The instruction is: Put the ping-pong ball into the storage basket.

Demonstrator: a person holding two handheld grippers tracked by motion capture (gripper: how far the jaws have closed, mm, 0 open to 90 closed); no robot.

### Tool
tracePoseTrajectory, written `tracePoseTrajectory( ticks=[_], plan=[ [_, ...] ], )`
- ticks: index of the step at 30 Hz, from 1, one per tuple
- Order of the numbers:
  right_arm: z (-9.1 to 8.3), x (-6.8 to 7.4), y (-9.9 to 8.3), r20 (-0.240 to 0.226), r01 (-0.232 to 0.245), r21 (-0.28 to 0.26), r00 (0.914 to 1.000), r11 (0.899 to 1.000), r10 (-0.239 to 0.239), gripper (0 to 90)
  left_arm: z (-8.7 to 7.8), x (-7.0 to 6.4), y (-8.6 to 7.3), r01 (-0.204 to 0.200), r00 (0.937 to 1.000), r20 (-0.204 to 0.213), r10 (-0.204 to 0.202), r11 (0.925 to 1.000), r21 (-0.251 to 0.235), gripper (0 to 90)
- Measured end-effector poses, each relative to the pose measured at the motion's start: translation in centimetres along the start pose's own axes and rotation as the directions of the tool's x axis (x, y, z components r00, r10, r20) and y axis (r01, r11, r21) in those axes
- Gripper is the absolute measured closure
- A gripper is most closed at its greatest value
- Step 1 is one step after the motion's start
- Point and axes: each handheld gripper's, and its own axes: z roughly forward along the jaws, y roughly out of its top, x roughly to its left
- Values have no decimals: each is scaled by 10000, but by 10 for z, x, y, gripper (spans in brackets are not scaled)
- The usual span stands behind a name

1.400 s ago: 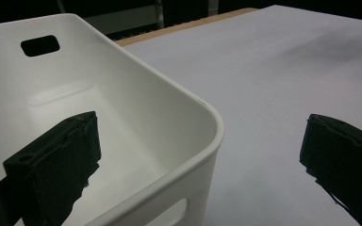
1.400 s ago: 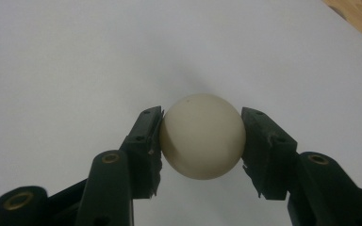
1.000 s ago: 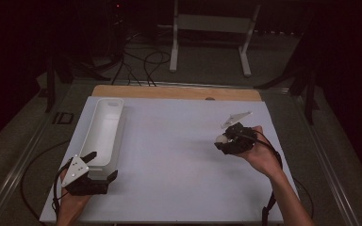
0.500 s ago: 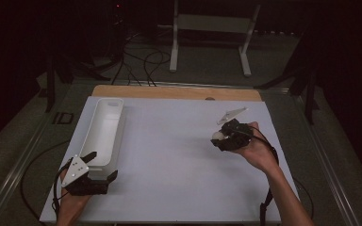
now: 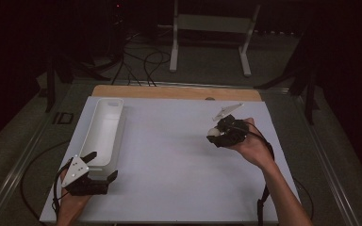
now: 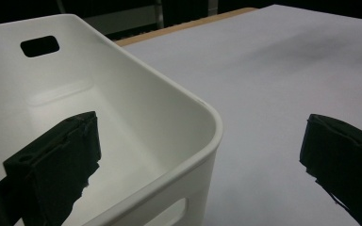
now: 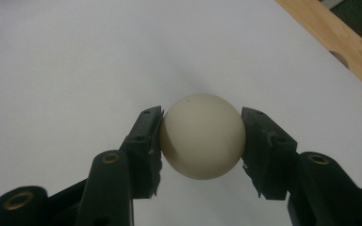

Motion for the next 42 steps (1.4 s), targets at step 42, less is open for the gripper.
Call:
tracePoseTrajectory(
  ticks=[42],
  plan=[
    [8, 3, 47, -58, 613, -350, 9981, 9975, -615, 503, 0, 0, 0, -68, 10000, 11, 68, 10000, 10, 0]
  ],
)
